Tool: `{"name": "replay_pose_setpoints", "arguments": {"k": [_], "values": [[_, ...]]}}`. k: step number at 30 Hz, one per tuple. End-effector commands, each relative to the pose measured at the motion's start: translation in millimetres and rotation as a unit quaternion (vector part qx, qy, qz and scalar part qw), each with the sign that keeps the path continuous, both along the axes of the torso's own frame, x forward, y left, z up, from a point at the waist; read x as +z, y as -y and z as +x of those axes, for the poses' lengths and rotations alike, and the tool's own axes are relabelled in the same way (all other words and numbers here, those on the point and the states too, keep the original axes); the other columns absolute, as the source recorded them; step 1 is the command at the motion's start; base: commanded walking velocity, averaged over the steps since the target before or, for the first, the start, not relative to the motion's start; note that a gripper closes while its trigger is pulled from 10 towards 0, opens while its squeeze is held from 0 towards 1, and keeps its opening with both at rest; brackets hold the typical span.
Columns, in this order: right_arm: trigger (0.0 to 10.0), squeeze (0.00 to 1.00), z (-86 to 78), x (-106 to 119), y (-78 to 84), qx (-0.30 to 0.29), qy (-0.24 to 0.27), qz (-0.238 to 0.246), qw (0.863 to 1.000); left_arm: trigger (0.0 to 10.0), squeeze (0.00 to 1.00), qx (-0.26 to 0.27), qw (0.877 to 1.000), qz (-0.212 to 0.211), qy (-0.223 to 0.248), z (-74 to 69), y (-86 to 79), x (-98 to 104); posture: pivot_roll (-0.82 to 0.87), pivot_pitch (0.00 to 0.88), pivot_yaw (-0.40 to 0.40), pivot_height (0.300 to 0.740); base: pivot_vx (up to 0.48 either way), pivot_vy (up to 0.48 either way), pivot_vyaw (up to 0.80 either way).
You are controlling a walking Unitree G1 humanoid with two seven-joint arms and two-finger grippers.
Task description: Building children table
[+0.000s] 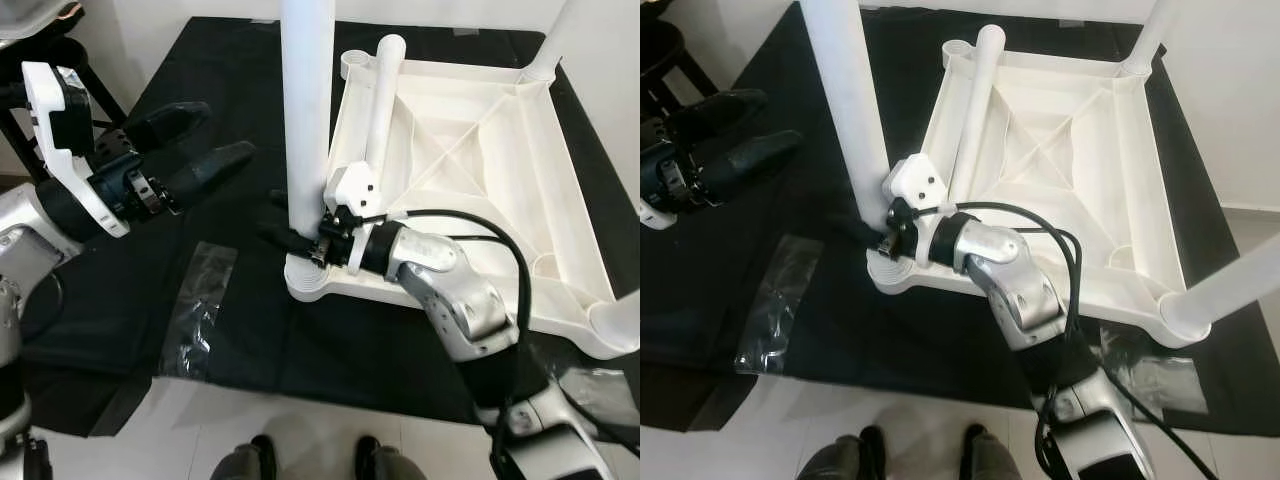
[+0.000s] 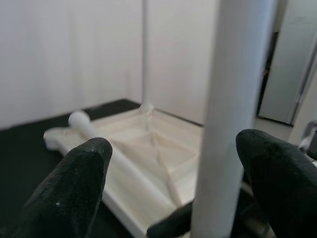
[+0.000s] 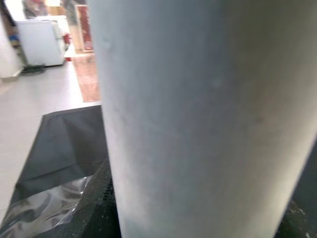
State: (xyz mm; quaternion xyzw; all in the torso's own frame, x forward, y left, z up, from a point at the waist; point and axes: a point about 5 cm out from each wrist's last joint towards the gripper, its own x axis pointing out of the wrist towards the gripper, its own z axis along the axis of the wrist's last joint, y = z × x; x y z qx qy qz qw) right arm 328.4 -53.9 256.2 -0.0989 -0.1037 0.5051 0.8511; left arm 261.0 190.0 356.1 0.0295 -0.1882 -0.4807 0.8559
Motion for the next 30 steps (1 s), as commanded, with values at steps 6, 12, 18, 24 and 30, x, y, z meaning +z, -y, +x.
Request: {"name": "replay_pose_setpoints", "arguments": {"k": [6, 12, 18, 24, 30], "values": [[10.0, 0.00, 8.5, -17.6, -3.3, -0.023, -0.027, -0.022, 0.999, 10.0, 0.01, -0.079, 0.996, 0.012, -0.027, 3.1, 20.0, 6.8, 0.05, 0.233, 0.014, 0.740, 0.000, 0.000, 0.00], [10.0, 0.00, 11.3, -15.0, -8.0, -0.012, -0.019, -0.022, 0.999, 10.0, 0.00, -0.125, 0.990, 0.040, -0.044, 15.1, 42.3, 6.4, 0.05, 0.232, 0.016, 0.740, 0.000, 0.000, 0.00], [10.0, 0.00, 12.6, -13.8, -9.8, -0.009, -0.015, -0.023, 1.000, 10.0, 0.00, -0.146, 0.987, 0.047, -0.048, 19.3, 51.0, 10.0, 0.04, 0.235, 0.019, 0.740, 0.000, 0.000, 0.00], [10.0, 0.00, 12.8, -13.9, -11.0, -0.004, -0.012, -0.025, 1.000, 7.6, 0.00, -0.155, 0.986, 0.042, -0.053, 24.0, 58.4, 14.8, 0.04, 0.238, 0.022, 0.740, 0.000, 0.000, 0.00], [10.0, 0.00, 14.0, -14.8, -10.3, -0.005, -0.011, -0.024, 1.000, 0.0, 0.00, -0.170, 0.983, 0.040, -0.059, 26.1, 61.9, 18.2, 0.05, 0.241, 0.024, 0.740, 0.000, 0.000, 0.00]]}}
